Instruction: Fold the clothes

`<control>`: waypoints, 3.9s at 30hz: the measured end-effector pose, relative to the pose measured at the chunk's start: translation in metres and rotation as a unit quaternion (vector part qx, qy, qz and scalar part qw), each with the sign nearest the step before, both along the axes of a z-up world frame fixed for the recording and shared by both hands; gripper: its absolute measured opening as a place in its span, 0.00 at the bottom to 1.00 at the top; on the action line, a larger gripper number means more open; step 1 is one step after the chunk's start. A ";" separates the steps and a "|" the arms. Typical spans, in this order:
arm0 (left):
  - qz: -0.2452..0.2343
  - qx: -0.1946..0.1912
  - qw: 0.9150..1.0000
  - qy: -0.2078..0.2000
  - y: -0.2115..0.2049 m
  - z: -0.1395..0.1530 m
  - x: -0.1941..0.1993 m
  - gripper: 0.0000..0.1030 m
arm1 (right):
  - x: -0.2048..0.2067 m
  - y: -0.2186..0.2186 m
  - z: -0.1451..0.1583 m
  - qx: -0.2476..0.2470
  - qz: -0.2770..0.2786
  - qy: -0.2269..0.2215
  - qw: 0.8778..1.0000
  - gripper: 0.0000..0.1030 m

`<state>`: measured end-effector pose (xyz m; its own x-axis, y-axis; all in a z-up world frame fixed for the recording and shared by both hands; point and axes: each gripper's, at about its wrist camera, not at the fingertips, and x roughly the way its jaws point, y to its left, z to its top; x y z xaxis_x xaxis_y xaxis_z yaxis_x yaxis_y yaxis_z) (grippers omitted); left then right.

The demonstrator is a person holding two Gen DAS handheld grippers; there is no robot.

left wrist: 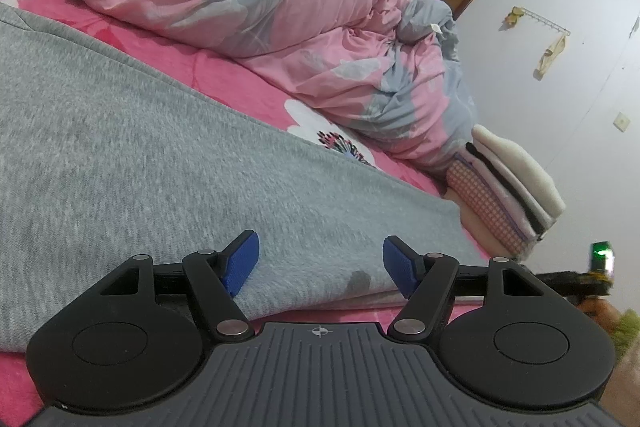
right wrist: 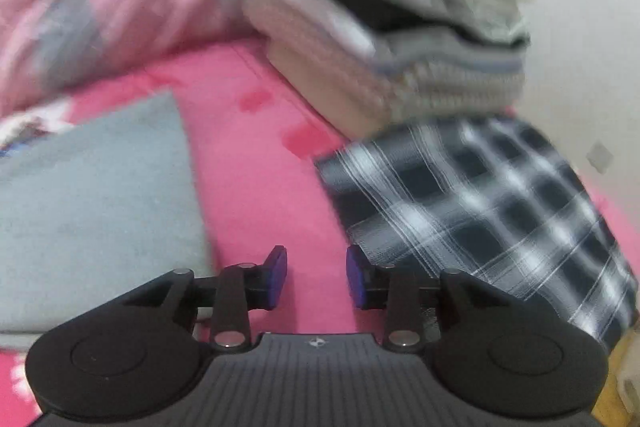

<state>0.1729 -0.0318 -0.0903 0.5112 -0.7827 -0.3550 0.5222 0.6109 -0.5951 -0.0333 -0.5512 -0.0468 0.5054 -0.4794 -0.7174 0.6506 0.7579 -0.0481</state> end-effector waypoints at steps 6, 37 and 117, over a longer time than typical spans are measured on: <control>-0.001 -0.005 1.000 0.001 0.001 0.000 0.000 0.67 | 0.033 0.085 0.010 -0.008 0.164 -0.049 0.985 0.34; -0.026 -0.012 0.999 -0.015 0.001 0.008 -0.006 0.69 | 0.085 0.299 -0.014 -0.177 0.497 0.008 0.849 0.13; -0.004 0.017 1.000 -0.008 0.012 0.017 -0.018 0.69 | 0.076 0.251 0.004 -0.031 0.262 -0.154 0.952 0.22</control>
<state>0.1547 -0.0199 -0.0734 0.5107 -0.7746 -0.3730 0.5363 0.6261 -0.5660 0.0422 -0.3001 -0.0428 0.8691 -0.1394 -0.4746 0.1740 0.9843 0.0296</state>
